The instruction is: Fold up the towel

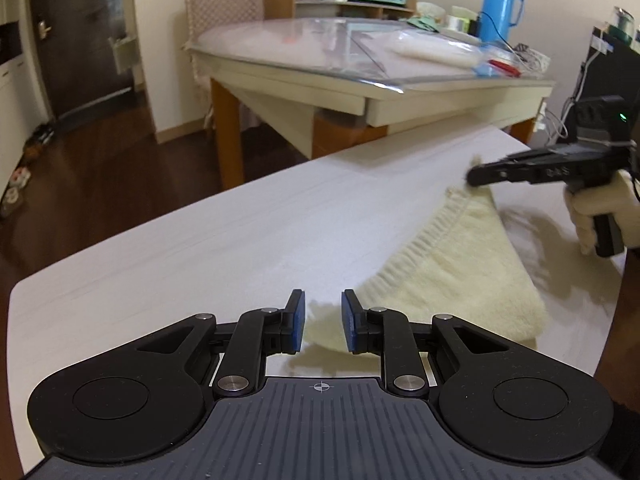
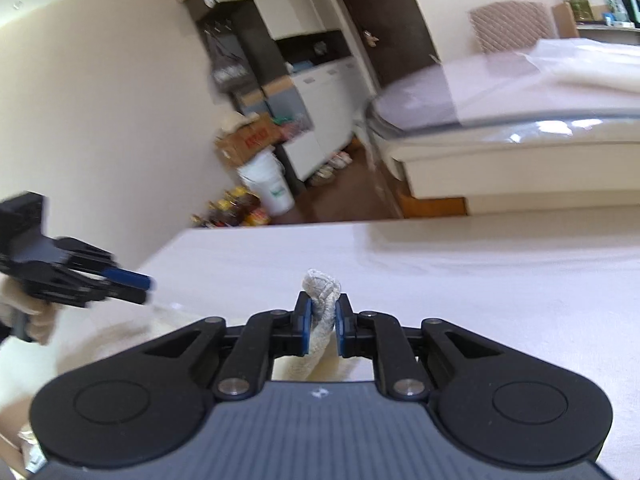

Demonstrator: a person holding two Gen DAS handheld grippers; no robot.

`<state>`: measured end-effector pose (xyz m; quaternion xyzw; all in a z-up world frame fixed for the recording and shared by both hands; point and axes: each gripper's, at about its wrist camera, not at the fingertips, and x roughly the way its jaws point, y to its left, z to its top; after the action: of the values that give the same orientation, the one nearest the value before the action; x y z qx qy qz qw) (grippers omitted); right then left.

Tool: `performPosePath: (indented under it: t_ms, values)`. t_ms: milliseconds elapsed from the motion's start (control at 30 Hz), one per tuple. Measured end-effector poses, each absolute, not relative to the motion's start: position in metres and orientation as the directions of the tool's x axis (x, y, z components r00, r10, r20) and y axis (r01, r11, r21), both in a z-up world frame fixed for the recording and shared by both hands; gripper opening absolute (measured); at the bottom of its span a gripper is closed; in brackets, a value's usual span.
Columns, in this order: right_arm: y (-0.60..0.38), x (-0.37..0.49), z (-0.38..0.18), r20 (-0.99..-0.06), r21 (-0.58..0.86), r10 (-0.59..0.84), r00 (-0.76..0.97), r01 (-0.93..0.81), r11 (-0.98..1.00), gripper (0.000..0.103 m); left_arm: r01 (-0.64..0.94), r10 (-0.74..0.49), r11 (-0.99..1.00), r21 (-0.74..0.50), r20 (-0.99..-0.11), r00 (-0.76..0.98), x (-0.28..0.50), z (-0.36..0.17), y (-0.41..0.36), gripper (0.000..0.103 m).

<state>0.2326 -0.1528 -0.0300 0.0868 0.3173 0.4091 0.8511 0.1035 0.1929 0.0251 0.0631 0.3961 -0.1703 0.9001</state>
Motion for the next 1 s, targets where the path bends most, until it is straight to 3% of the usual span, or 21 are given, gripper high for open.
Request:
performPosePath:
  t_ms: [200,267,467,733,1000]
  values:
    - [-0.155,0.241,-0.031,-0.512,0.357,0.709,0.485,-0.630,0.689,0.025,0.338,-0.186,0.940,0.041,-0.769,0.611,0.102,0.006,0.185,0.024]
    - [-0.158,0.241,-0.028,-0.501,0.354,0.700,0.509,-0.618,0.702,0.031,0.327,-0.183,0.944,0.034,-0.773,0.607,0.101,0.001,0.187,0.024]
    - [-0.170,0.230,-0.015,-0.425,0.351,0.695,0.580,-0.603,0.717,0.031,0.268,-0.182,0.963,-0.004,-0.745,0.642,0.090,0.007,0.192,0.023]
    - [-0.129,0.215,-0.018,-0.532,0.144,0.686,0.496,-0.746,0.650,0.026,0.215,-0.151,0.976,-0.013,-0.753,0.641,0.090,-0.004,0.191,0.024]
    - [-0.121,0.215,-0.029,-0.576,0.145,0.647,0.499,-0.717,0.682,0.026,0.216,-0.141,0.976,0.000,-0.755,0.641,0.109,-0.010,0.195,0.026]
